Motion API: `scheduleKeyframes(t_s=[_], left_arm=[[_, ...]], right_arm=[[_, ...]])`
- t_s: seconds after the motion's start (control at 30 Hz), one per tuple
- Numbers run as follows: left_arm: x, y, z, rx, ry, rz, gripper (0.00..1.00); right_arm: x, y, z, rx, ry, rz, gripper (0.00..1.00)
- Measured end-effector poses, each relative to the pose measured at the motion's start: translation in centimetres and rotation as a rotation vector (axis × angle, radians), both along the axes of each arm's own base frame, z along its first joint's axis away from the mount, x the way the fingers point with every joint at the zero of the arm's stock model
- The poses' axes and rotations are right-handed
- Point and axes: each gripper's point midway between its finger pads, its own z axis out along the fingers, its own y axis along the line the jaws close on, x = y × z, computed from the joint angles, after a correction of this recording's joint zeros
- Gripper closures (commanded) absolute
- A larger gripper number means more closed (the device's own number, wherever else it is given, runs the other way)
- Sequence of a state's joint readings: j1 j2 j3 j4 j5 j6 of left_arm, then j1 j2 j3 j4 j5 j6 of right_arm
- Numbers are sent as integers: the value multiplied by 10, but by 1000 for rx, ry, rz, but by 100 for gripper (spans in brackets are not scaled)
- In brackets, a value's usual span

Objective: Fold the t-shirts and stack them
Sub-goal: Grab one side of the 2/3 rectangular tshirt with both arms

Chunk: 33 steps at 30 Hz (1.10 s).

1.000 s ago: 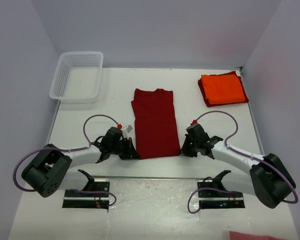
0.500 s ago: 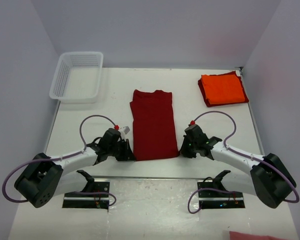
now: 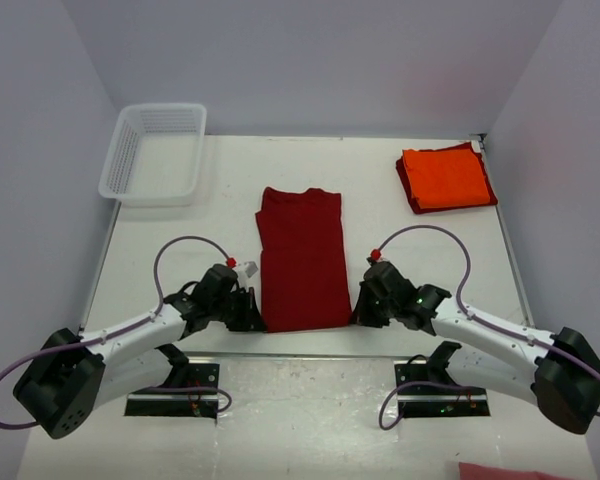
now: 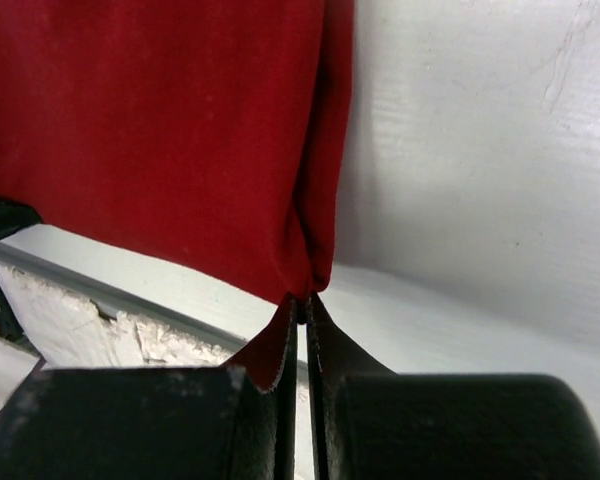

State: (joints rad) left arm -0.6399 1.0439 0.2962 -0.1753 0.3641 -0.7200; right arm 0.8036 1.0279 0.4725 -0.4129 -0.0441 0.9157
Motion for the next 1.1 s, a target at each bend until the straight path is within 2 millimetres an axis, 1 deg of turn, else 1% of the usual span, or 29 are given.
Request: scheduleKeyframes(t_s=[0.23,0.53,0.73,0.97,1.1], left_arm=[[-10,-2,13,-26,-21,-25,100],[-33,-8,34,-69,-16,-51,100],[-40,-10,46,-90,-21,-46,100],[-49,-8,47,-86,0,-37,100],[-48,-7,54,-75,-8,-26,100]], right_arm=[[-14,-3,6,-6,5,0,100],[-42,-2,8,-55,21,29,100],[-57,0,11,-82,27,35,100],[-67,-3,13,-95,34,25,100],[-67,-3,19,-104,19,13,100]])
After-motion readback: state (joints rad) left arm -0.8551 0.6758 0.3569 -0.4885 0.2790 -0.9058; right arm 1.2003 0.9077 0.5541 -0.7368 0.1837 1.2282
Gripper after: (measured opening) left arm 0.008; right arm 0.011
